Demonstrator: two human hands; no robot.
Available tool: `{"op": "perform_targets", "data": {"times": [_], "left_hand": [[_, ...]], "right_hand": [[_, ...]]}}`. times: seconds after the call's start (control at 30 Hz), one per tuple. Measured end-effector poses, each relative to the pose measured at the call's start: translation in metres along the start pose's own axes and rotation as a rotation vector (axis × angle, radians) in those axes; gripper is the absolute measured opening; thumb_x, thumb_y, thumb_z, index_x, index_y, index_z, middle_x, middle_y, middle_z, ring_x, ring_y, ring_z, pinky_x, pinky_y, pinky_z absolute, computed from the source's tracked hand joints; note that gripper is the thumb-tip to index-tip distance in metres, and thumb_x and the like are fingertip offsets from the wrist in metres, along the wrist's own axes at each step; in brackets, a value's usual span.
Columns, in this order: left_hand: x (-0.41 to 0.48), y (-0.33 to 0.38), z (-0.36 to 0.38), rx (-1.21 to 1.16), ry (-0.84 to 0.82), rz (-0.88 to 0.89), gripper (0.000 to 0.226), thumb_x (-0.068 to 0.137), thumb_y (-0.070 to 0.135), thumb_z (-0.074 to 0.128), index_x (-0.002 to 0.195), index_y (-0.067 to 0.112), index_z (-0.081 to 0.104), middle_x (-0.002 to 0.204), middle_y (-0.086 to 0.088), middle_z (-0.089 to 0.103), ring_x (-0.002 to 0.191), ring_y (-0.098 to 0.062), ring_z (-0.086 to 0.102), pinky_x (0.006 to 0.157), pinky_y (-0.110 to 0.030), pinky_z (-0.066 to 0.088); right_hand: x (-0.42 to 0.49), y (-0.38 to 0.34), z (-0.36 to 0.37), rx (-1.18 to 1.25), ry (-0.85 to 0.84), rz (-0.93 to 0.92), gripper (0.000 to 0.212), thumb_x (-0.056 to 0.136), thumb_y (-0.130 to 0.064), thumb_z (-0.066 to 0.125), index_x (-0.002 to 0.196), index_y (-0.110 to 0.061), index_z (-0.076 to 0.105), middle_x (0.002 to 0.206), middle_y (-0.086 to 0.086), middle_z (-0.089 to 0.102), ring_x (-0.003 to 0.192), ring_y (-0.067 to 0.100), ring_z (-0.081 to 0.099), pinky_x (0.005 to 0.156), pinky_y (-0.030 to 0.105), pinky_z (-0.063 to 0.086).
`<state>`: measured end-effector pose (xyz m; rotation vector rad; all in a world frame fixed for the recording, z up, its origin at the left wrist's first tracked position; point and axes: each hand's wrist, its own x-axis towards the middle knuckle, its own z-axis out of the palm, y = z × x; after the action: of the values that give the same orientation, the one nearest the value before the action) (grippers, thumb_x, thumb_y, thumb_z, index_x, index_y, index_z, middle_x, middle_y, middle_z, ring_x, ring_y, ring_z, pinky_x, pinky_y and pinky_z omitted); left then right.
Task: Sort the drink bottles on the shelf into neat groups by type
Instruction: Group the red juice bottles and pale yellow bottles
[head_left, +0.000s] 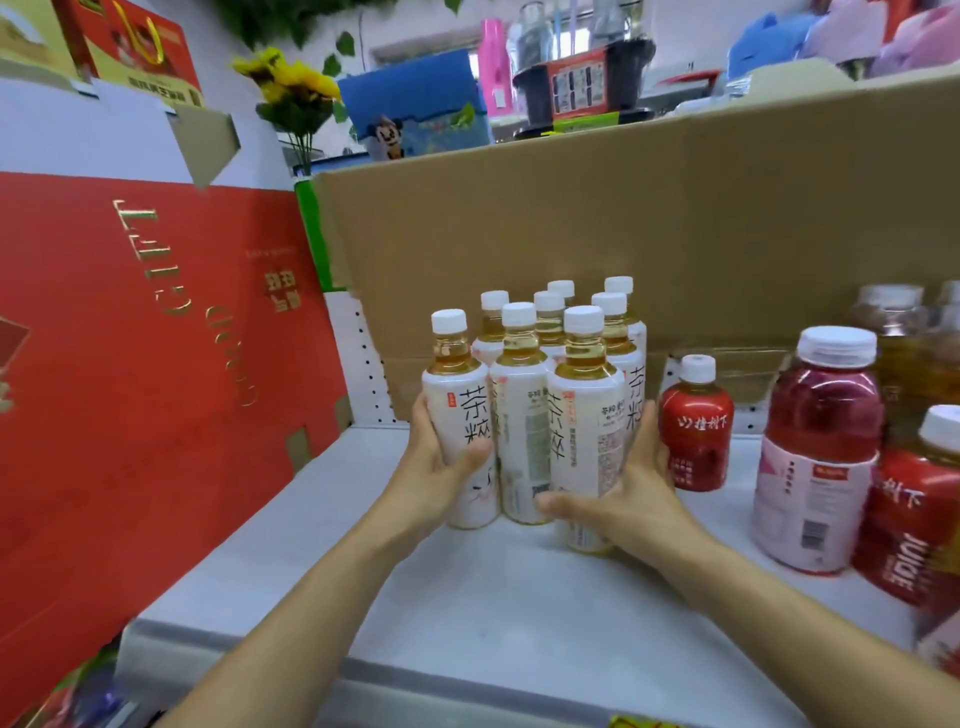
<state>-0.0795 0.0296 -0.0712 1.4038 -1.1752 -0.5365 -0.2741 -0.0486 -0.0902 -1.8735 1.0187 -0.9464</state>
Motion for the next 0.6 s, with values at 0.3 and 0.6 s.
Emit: {"op": "perform_targets", "data": {"times": [0.3,0.6], "left_hand": [[0.026,0.005,-0.016,-0.015,-0.205,-0.071,0.059,0.101,0.017,0.049,0.146,0.039,0.017,0.135,0.014,0.044,0.122,-0.005,0.045,0.101,-0.03,0.036],[0.12,0.002,-0.057,0.192,-0.203,0.153,0.041,0.103,0.006,0.042,0.139,0.023,0.052,0.133,0.005,0.06,0.122,-0.012,0.059,0.097,-0.034,0.054]], "right_hand": [[0.001,-0.033,0.0,-0.054,0.279,-0.229,0.142,0.051,-0.047,0.092,0.151,-0.041,-0.009,0.157,-0.011,0.015,0.146,0.011,0.013,0.119,0.041,0.017],[0.002,-0.058,-0.001,-0.155,0.345,-0.24,0.114,0.073,-0.052,0.076,0.152,-0.043,-0.006,0.158,-0.012,0.012,0.146,0.012,0.013,0.117,0.05,0.024]]}}
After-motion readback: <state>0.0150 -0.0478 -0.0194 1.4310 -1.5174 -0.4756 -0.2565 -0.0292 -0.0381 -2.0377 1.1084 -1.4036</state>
